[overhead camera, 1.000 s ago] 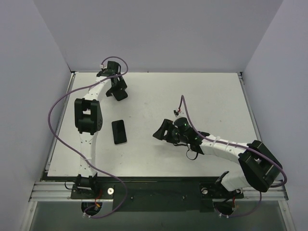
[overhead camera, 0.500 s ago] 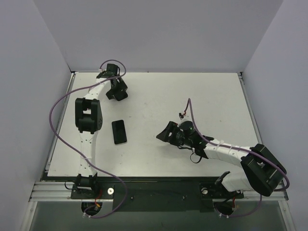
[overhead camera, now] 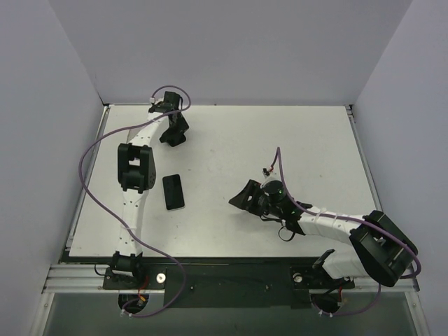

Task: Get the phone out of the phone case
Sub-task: Pick up the phone at the center of the board.

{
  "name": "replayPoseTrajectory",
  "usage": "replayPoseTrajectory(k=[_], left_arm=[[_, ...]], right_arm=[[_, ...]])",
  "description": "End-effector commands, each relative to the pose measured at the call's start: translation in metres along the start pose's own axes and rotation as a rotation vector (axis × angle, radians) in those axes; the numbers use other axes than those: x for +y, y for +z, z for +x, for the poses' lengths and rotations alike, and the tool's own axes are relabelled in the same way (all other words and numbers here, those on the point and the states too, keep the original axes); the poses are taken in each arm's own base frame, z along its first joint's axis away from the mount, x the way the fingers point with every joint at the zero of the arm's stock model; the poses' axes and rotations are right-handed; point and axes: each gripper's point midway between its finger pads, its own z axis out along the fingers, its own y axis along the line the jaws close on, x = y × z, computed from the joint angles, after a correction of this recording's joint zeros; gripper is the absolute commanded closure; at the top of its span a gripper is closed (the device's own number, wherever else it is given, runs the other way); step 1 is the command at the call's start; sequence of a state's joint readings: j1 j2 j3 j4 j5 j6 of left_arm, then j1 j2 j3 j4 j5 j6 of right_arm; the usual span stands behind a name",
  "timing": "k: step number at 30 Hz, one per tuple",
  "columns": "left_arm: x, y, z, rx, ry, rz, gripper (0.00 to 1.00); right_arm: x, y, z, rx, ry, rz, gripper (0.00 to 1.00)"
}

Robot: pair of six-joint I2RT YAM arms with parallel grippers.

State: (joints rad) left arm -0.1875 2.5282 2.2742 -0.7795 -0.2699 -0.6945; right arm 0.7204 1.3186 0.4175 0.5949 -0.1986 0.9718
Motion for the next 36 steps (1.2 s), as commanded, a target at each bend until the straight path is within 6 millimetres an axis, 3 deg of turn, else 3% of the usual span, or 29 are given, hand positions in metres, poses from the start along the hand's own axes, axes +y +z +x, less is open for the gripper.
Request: replayPoseTrajectory(k=[1, 7, 10, 12, 16, 19, 21, 23, 24, 27, 31, 36], left_arm=[[0.019, 0.005, 0.003, -0.016, 0.065, -0.129, 0.1], [0.016, 0.012, 0.018, 0.023, 0.136, -0.12, 0.1], [0.02, 0.011, 0.021, 0.04, 0.171, -0.124, 0.38], [0.022, 0.0, 0.021, 0.045, 0.183, -0.12, 0.49], [0.027, -0.028, 0.04, 0.054, 0.195, -0.077, 0.58], [0.03, -0.043, 0.052, 0.041, 0.192, -0.057, 0.59], [0.033, -0.053, 0.058, 0.048, 0.188, -0.044, 0.54], [0.039, -0.055, 0.062, 0.062, 0.189, -0.058, 0.38], [0.039, -0.054, 0.061, 0.061, 0.197, -0.063, 0.26], [0.043, -0.048, 0.056, 0.077, 0.196, -0.081, 0.11], [0.044, -0.033, 0.051, 0.107, 0.192, -0.076, 0.1], [0.046, -0.023, 0.028, 0.101, 0.172, -0.045, 0.1]], right_arm=[[0.014, -0.005, -0.014, -0.061, -0.001, -0.06, 0.46], [0.014, -0.009, -0.016, -0.078, 0.002, -0.065, 0.46], [0.015, -0.012, -0.018, -0.089, 0.0, -0.07, 0.46], [0.016, -0.016, -0.022, -0.104, -0.01, -0.069, 0.46], [0.014, -0.019, -0.027, -0.126, -0.026, -0.059, 0.46], [0.017, -0.017, -0.027, -0.126, -0.015, -0.08, 0.46], [0.018, -0.015, -0.026, -0.124, 0.003, -0.095, 0.46], [0.02, -0.014, -0.024, -0.124, 0.018, -0.114, 0.47], [0.02, -0.014, -0.024, -0.125, 0.025, -0.117, 0.47], [0.018, -0.015, -0.022, -0.125, 0.029, -0.117, 0.47], [0.018, -0.021, -0.026, -0.141, 0.014, -0.109, 0.48], [0.017, -0.027, -0.029, -0.152, -0.005, -0.092, 0.48]])
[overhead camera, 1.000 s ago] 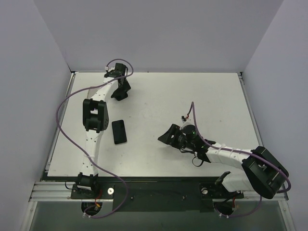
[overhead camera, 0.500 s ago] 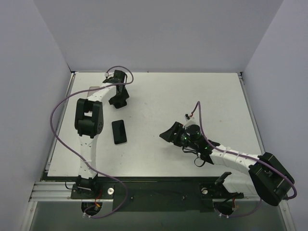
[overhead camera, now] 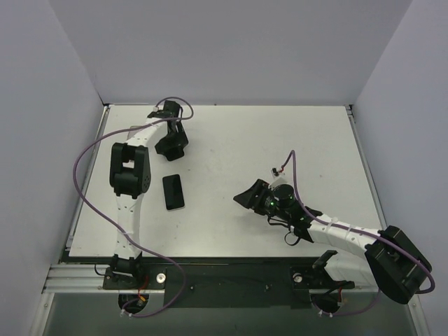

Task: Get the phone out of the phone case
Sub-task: Pick up the phone at the center of the board.

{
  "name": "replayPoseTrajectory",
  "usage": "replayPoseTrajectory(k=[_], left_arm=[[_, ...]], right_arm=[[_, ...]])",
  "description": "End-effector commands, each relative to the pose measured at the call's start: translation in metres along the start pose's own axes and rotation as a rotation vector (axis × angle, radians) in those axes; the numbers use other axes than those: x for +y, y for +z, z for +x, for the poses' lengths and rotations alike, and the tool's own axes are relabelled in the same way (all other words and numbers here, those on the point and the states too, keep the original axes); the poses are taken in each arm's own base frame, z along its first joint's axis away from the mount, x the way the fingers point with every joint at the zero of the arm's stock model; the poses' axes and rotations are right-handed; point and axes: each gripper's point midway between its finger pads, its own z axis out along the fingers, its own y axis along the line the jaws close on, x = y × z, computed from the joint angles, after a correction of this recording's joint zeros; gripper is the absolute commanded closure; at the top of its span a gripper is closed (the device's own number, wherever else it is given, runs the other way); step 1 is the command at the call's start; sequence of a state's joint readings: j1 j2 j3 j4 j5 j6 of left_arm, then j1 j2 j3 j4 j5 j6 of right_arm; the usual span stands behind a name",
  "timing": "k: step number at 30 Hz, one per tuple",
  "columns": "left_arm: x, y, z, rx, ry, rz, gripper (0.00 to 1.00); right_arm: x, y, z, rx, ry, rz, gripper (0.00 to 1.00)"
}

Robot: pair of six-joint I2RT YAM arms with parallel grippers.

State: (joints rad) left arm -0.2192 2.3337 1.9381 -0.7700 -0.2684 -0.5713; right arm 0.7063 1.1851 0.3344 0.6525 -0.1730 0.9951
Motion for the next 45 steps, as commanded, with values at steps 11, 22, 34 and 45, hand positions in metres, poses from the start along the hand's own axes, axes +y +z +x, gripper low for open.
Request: replayPoseTrajectory(k=[11, 22, 34, 45], left_arm=[[0.001, 0.021, -0.038, 0.012, 0.018, 0.084, 0.06], [0.011, 0.013, -0.064, -0.045, -0.027, 0.092, 0.05], [0.016, 0.035, -0.038, -0.013, 0.06, -0.008, 0.14], [-0.019, -0.044, -0.073, -0.117, 0.091, 0.249, 1.0]], right_arm=[[0.013, 0.002, -0.013, -0.046, -0.011, -0.033, 0.48], [0.013, -0.001, -0.015, -0.052, -0.018, -0.028, 0.48], [0.016, -0.005, -0.019, -0.064, -0.017, -0.033, 0.49], [0.008, -0.023, -0.029, -0.059, -0.119, 0.088, 0.49]])
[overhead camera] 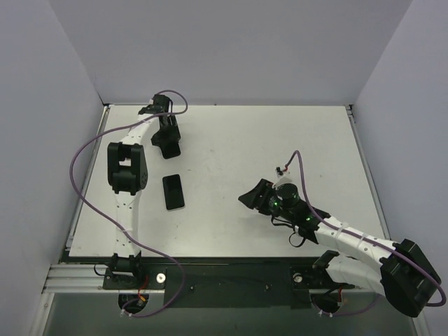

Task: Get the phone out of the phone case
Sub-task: Pick up the phone at the center of the board.

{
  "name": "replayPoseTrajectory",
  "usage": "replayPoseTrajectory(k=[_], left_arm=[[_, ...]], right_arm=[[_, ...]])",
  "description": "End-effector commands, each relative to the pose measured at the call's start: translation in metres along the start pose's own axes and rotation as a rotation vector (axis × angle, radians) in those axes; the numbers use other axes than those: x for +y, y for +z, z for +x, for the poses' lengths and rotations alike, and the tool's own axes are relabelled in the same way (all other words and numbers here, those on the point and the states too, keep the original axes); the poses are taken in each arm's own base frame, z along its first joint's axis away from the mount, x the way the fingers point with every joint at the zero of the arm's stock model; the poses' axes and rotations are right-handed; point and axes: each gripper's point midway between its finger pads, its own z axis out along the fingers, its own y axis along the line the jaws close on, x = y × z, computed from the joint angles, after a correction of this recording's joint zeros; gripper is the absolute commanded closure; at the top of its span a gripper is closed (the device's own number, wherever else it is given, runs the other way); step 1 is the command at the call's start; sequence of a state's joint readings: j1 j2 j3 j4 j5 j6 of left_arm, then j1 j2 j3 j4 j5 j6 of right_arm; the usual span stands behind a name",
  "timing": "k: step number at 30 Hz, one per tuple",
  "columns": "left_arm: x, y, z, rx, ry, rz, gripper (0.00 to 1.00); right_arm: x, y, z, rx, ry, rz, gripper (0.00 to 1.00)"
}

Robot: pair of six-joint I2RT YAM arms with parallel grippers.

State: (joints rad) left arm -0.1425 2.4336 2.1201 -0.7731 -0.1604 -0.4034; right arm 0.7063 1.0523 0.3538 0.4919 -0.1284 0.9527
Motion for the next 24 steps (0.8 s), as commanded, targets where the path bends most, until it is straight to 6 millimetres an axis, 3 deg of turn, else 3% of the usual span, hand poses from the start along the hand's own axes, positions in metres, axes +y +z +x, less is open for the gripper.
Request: replayPoseTrajectory(k=[1, 2, 4, 7, 8, 9, 10, 11, 12, 13, 14, 15, 16, 17, 18, 19, 20, 21, 24], left_arm=[[-0.032, -0.076, -0.043, -0.139, 0.008, 0.185, 1.0], [-0.035, -0.083, -0.044, -0.148, 0.001, 0.203, 1.0], [-0.045, -0.123, -0.058, -0.218, -0.014, 0.264, 1.0], [-0.058, -0.158, -0.062, -0.267, -0.025, 0.349, 1.0], [-0.064, -0.175, -0.057, -0.281, -0.018, 0.378, 1.0], [-0.067, -0.174, -0.049, -0.276, -0.013, 0.393, 1.0], [-0.085, -0.202, -0.052, -0.329, 0.01, 0.474, 1.0], [-0.091, -0.202, -0.036, -0.308, 0.029, 0.498, 1.0], [-0.108, -0.228, -0.036, -0.361, 0.05, 0.578, 1.0], [-0.111, -0.223, -0.017, -0.337, 0.069, 0.595, 1.0], [-0.128, -0.253, -0.014, -0.401, 0.107, 0.682, 1.0], [-0.132, -0.249, -0.001, -0.402, 0.144, 0.692, 1.0], [-0.147, -0.275, 0.005, -0.459, 0.189, 0.758, 1.0], [-0.152, -0.275, 0.019, -0.469, 0.258, 0.781, 1.0], [-0.166, -0.299, 0.029, -0.516, 0.324, 0.839, 1.0], [-0.175, -0.309, 0.051, -0.54, 0.424, 0.861, 1.0], [-0.18, -0.316, 0.057, -0.572, 0.468, 0.873, 1.0], [-0.187, -0.325, 0.08, -0.599, 0.584, 0.889, 1.0], [-0.193, -0.334, 0.114, -0.663, 0.738, 0.907, 1.0]], right_arm=[[0.004, -0.007, -0.021, -0.031, -0.092, 0.07, 0.49], [0.003, -0.01, -0.023, -0.025, -0.102, 0.091, 0.49], [0.003, -0.013, -0.028, -0.034, -0.113, 0.116, 0.49], [0.001, -0.019, -0.037, -0.051, -0.126, 0.155, 0.5], [0.001, -0.022, -0.039, -0.048, -0.126, 0.167, 0.5], [0.0, -0.024, -0.044, -0.059, -0.12, 0.174, 0.5], [0.0, -0.027, -0.048, -0.063, -0.111, 0.179, 0.5], [-0.003, -0.029, -0.056, -0.076, -0.091, 0.186, 0.5], [-0.001, -0.032, -0.058, -0.061, -0.08, 0.179, 0.5], [-0.006, -0.034, -0.068, -0.072, -0.062, 0.191, 0.5], [-0.009, -0.04, -0.075, -0.054, -0.059, 0.213, 0.49], [-0.006, -0.046, -0.083, -0.04, -0.06, 0.233, 0.49], [-0.012, -0.047, -0.084, 0.002, -0.088, 0.25, 0.48], [-0.006, -0.055, -0.091, 0.029, -0.104, 0.268, 0.48], [-0.01, -0.056, -0.094, 0.074, -0.12, 0.289, 0.48], [-0.006, -0.062, -0.099, 0.099, -0.126, 0.294, 0.48], [-0.007, -0.061, -0.103, 0.126, -0.11, 0.284, 0.46], [0.004, -0.063, -0.113, 0.129, -0.098, 0.248, 0.45], [0.026, -0.061, -0.119, 0.249, -0.061, 0.126, 0.32]])
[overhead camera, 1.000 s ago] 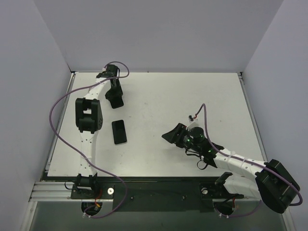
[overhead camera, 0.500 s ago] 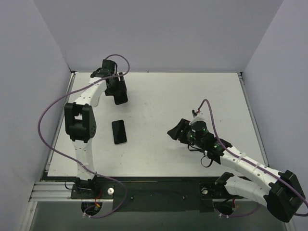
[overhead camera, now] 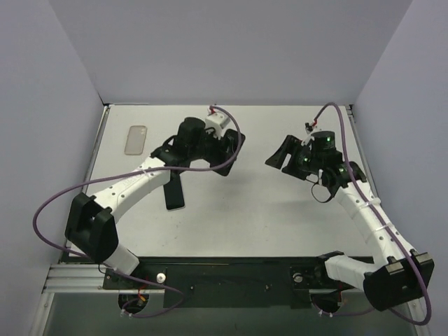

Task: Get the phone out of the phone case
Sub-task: Pick up the phone at the center of the board.

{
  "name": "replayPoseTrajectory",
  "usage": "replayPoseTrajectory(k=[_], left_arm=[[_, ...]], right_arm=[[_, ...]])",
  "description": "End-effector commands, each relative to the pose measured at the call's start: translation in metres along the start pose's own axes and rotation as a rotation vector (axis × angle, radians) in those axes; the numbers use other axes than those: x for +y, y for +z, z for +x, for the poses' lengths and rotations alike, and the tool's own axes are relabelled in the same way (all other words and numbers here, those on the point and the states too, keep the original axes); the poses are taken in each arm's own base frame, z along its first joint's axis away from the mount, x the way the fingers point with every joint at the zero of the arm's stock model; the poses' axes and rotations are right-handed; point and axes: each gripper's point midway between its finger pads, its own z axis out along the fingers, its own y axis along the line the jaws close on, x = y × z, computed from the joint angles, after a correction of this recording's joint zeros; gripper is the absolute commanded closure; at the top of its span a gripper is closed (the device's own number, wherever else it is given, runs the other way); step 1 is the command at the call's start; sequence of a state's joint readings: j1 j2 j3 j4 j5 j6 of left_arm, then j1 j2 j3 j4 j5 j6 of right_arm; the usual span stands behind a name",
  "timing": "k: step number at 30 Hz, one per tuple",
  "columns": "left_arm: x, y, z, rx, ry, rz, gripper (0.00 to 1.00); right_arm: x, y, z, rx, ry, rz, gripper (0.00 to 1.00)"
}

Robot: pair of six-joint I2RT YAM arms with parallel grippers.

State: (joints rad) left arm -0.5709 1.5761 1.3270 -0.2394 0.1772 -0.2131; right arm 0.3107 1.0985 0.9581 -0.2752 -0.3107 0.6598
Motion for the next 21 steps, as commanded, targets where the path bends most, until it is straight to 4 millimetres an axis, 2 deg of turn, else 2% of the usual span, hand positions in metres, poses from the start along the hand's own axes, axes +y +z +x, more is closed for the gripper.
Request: replayPoseTrajectory(k=[1, 4, 7, 12, 15, 19, 21], left_arm=[[-0.058, -0.029, -0.034, -0.214, 0.341, 0.155, 1.0], [-0.073, -0.035, -0.024, -0.214, 0.414, 0.239, 1.0], [-0.078, -0.036, -0.018, -0.213, 0.457, 0.271, 1.0], [-0.088, -0.038, -0.006, -0.201, 0.534, 0.315, 1.0], [-0.095, -0.042, -0.003, -0.203, 0.55, 0.338, 1.0], [-0.101, -0.043, 0.005, -0.196, 0.584, 0.366, 1.0], [-0.106, -0.044, 0.011, -0.192, 0.606, 0.382, 1.0]], right_arm=[[0.022, -0.02, 0.009, 0.249, -0.022, -0.127, 0.31], [0.023, -0.024, -0.005, 0.239, -0.04, -0.131, 0.28], [0.045, -0.028, -0.005, 0.284, -0.055, -0.24, 0.27], [0.061, -0.022, 0.005, 0.368, -0.067, -0.323, 0.33], [0.076, -0.021, 0.018, 0.401, -0.095, -0.365, 0.34], [0.074, -0.01, 0.03, 0.446, -0.095, -0.349, 0.37], [0.073, -0.004, 0.028, 0.442, -0.085, -0.333, 0.38]])
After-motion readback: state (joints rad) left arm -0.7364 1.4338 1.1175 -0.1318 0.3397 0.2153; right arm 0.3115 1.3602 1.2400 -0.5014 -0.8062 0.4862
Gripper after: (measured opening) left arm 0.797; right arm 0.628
